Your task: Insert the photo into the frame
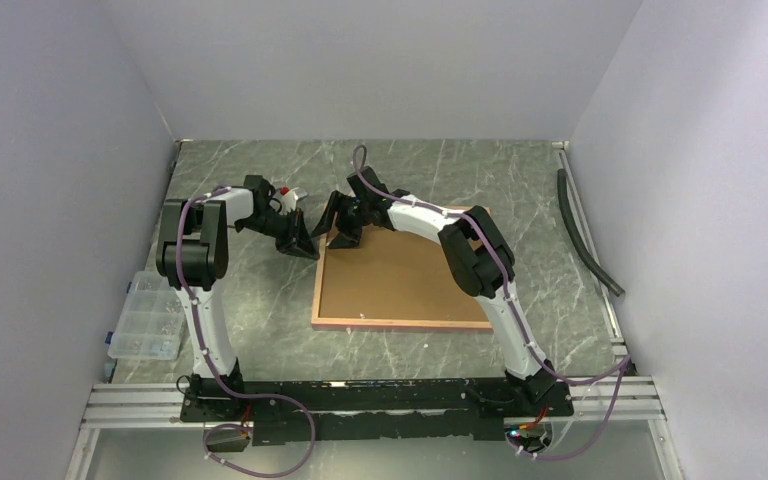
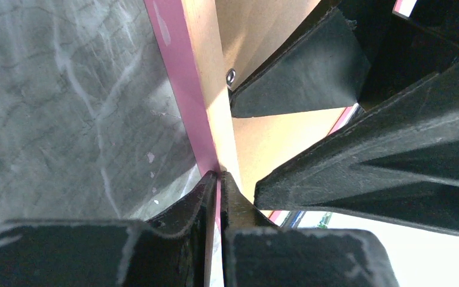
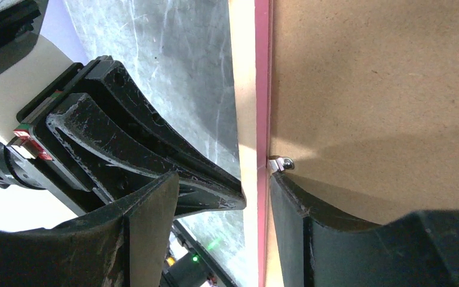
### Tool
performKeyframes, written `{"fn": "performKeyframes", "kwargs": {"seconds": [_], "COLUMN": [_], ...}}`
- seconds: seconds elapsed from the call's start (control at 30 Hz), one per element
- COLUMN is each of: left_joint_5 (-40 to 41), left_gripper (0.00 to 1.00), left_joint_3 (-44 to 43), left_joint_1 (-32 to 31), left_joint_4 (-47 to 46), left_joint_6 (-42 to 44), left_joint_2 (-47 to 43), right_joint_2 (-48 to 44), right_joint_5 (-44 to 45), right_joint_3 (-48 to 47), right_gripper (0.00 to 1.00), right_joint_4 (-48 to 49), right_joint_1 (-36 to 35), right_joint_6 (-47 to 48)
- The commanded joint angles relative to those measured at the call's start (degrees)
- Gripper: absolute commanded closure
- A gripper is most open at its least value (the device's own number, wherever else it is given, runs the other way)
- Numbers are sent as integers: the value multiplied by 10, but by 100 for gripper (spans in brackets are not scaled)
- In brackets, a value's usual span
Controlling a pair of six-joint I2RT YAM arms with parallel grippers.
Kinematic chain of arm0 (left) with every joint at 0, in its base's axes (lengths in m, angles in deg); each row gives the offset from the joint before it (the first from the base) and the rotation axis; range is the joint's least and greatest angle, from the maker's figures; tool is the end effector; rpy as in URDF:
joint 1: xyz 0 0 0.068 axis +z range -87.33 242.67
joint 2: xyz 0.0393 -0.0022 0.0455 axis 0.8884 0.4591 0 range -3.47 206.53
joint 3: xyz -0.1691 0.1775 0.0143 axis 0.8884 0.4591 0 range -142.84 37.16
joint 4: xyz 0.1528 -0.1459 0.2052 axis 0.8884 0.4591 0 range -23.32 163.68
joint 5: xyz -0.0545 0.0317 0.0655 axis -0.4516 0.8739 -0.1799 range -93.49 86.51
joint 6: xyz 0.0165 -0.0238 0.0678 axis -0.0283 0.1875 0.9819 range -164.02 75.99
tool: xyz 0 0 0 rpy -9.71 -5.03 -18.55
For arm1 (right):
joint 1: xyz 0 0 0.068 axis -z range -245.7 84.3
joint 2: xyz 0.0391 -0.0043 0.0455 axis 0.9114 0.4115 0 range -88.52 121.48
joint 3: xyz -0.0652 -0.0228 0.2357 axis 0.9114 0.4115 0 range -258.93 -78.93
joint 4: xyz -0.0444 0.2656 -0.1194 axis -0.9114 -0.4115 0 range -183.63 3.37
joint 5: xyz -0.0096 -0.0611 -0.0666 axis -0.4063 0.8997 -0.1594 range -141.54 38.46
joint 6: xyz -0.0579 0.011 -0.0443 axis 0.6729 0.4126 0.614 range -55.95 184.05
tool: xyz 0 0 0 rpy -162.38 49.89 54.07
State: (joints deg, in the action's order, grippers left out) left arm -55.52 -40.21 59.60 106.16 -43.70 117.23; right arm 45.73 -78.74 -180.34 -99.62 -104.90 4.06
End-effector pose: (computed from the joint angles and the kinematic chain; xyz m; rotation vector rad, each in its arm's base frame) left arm 0.3961 -0.0699 0.0566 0.1647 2.7349 -1.3404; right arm 0.4023 0.3645 0.0885 0.2270 2.7121 1.2614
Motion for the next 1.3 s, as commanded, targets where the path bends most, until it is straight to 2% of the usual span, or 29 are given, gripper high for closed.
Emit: {"fn": "performKeyframes", "kwargs": {"seconds": [0.0, 0.17, 0.3, 0.47, 0.53, 0.77, 0.83, 0.93, 1.03, 1.27], "left_joint_5": [10, 12, 20, 27, 27, 18, 20, 28, 37, 54], "left_gripper": [88, 88, 87, 81, 77, 63, 52, 41, 22, 18], "left_joint_3": [8, 3, 1, -6, -8, -31, -38, -46, -50, -53], "left_joint_1": [-8, -6, -1, 7, 14, 50, 59, 70, 75, 83], "left_joint_4": [-12, -8, -5, 12, 20, 83, 111, 159, 201, 268], "left_joint_6": [16, 18, 20, 24, 26, 52, 68, 96, 124, 173], "left_joint_2": [-12, -14, -19, -33, -43, -96, -119, -154, -189, -278], "right_joint_2": [17, 10, -25, -133, -181, -334, -375, -414, -427, -421], "right_joint_5": [4, 2, 18, 51, 57, 114, 128, 124, 153, 239], "right_joint_3": [-11, -11, -2, 61, 104, 240, 294, 363, 404, 418], "right_gripper": [37, 35, 27, 11, 9, 11, 13, 17, 21, 28], "right_joint_4": [55, 65, 56, 29, 10, -142, -153, -151, -143, -131], "right_joint_1": [-12, -12, -12, -11, -6, -21, -32, -40, -71, -133], "right_joint_6": [-15, -8, 37, 168, 228, 489, 531, 548, 549, 540]}}
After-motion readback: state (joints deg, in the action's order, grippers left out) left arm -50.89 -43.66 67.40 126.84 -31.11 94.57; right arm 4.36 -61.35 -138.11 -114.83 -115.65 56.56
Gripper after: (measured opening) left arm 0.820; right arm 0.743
